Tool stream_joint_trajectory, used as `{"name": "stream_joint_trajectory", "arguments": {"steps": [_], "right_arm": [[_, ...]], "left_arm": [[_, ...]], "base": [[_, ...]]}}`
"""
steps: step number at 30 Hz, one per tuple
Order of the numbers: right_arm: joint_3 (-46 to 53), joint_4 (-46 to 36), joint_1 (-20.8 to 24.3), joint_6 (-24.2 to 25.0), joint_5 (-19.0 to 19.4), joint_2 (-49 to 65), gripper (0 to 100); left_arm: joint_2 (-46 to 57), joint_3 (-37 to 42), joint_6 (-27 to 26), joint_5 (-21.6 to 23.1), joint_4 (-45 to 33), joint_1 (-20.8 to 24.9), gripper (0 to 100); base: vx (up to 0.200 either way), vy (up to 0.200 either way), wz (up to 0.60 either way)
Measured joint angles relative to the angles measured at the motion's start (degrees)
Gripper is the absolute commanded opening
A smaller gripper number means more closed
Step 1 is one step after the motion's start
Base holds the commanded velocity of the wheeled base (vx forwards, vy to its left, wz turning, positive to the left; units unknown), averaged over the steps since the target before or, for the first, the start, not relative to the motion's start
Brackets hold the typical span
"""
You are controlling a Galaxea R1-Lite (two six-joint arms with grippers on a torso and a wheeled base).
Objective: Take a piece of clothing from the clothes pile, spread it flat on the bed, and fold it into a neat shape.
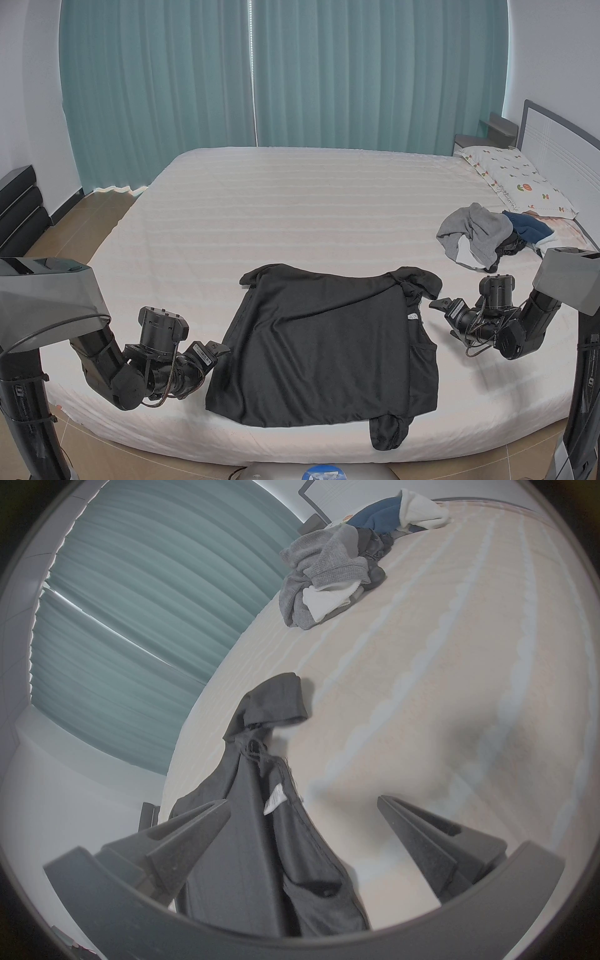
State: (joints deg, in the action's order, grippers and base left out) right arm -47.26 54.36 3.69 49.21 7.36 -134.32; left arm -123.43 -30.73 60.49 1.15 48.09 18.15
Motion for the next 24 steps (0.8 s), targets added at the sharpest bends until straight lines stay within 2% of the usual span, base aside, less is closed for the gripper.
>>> {"name": "stream_joint_trajectory", "arguments": {"steps": [24], "right_arm": [[0.11,-0.04,0.46,-0.22,-0.09,-0.48,100]], "left_arm": [[0.00,0.72,-1.91,-1.61,-3.80,4.28,100]], "base": [[0.000,0.000,0.00]]}}
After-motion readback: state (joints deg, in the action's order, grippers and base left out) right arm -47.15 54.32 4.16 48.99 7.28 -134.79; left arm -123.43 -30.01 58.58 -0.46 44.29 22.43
